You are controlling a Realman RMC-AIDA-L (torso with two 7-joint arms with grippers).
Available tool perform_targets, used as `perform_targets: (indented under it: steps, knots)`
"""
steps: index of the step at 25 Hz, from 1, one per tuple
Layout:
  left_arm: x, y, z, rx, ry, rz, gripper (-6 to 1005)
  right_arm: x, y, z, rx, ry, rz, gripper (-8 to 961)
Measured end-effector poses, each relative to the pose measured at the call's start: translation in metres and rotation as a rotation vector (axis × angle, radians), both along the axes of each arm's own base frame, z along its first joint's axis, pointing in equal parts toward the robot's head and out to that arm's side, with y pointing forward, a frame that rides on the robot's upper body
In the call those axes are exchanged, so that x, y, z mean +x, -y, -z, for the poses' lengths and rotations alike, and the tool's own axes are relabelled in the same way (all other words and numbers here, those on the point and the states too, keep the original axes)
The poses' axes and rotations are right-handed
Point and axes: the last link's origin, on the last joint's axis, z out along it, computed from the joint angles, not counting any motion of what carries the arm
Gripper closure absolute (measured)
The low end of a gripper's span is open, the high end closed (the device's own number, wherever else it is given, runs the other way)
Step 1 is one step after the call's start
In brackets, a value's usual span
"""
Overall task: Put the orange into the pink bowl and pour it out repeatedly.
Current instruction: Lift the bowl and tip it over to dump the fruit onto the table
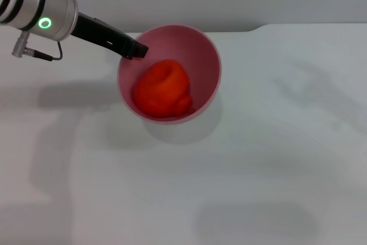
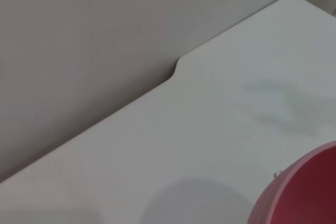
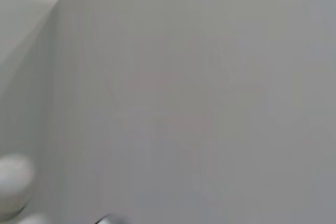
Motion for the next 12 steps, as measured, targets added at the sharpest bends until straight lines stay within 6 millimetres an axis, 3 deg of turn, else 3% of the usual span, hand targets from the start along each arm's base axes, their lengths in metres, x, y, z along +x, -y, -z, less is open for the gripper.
perform_targets:
  steps: [5, 12]
  knots:
    - [-0.003, -0.002, 0.005, 0.035, -0.009, 0.019, 956, 0.059, 0.028, -0.006, 0.160, -0.160, 0.078, 279]
    - [-0.002, -0.004, 0.014, 0.120, -0.042, 0.092, 956, 0.116, 0.063, -0.015, 0.382, -0.319, 0.167, 287]
